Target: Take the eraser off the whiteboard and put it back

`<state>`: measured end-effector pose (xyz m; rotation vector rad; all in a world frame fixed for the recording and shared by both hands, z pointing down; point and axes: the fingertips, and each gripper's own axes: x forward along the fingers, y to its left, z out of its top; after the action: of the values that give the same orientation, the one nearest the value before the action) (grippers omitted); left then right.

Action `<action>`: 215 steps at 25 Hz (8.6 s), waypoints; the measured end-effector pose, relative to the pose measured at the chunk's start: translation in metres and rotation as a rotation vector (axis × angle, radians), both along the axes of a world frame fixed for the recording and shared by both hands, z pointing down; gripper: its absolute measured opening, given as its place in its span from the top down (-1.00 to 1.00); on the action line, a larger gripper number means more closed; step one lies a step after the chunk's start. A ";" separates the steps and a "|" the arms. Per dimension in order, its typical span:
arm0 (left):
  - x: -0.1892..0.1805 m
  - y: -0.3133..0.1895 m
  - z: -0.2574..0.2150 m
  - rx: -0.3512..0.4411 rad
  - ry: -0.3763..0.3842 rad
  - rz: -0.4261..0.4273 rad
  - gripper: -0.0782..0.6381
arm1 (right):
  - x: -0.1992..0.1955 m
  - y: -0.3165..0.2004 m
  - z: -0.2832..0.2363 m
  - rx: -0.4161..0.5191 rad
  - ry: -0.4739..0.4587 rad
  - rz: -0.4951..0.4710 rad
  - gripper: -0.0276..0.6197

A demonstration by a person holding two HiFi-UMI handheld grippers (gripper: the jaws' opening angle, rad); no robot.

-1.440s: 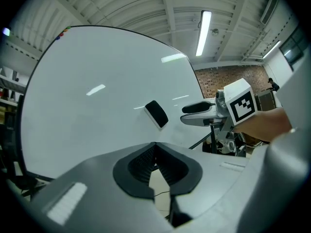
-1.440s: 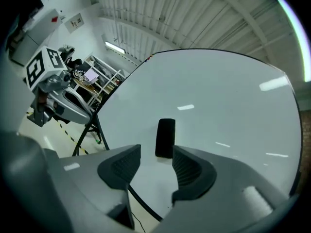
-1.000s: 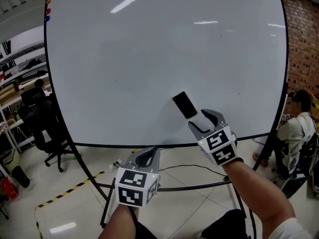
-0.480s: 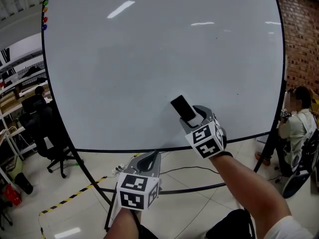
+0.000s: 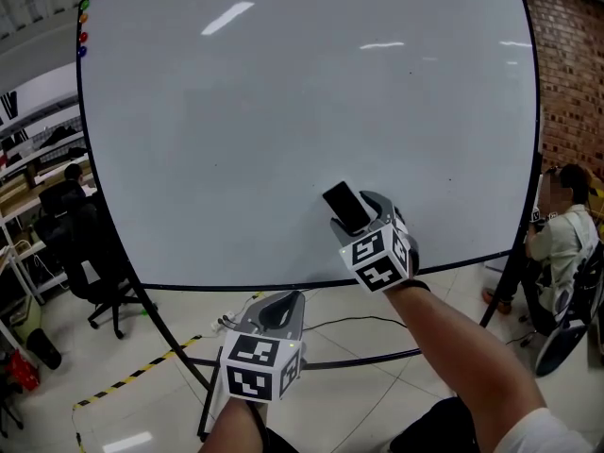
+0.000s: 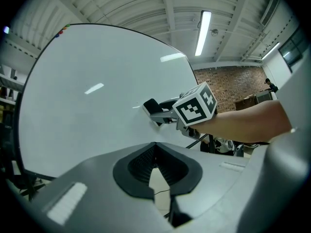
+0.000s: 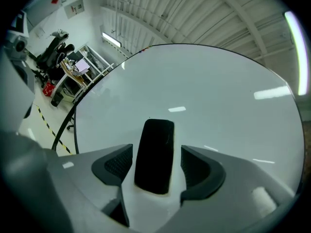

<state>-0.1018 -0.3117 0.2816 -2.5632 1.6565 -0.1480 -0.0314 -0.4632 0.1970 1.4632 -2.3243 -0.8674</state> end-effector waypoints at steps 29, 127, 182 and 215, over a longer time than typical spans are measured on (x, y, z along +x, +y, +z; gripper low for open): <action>0.000 0.003 0.004 -0.007 0.001 0.003 0.73 | -0.004 -0.013 -0.001 -0.023 0.014 0.052 0.15; 0.003 0.010 -0.018 0.053 0.040 -0.011 0.73 | 0.111 0.138 0.041 -0.210 -0.347 -0.224 0.17; -0.001 0.007 -0.003 0.020 0.037 0.006 0.73 | 0.012 0.029 0.016 -0.042 0.017 -0.068 0.17; -0.008 0.009 0.004 0.006 0.041 0.006 0.73 | -0.009 0.005 0.001 0.025 0.081 -0.025 0.14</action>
<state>-0.1097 -0.3024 0.2859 -2.5833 1.6602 -0.0910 -0.0402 -0.4585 0.1979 1.3844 -2.2857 -0.9474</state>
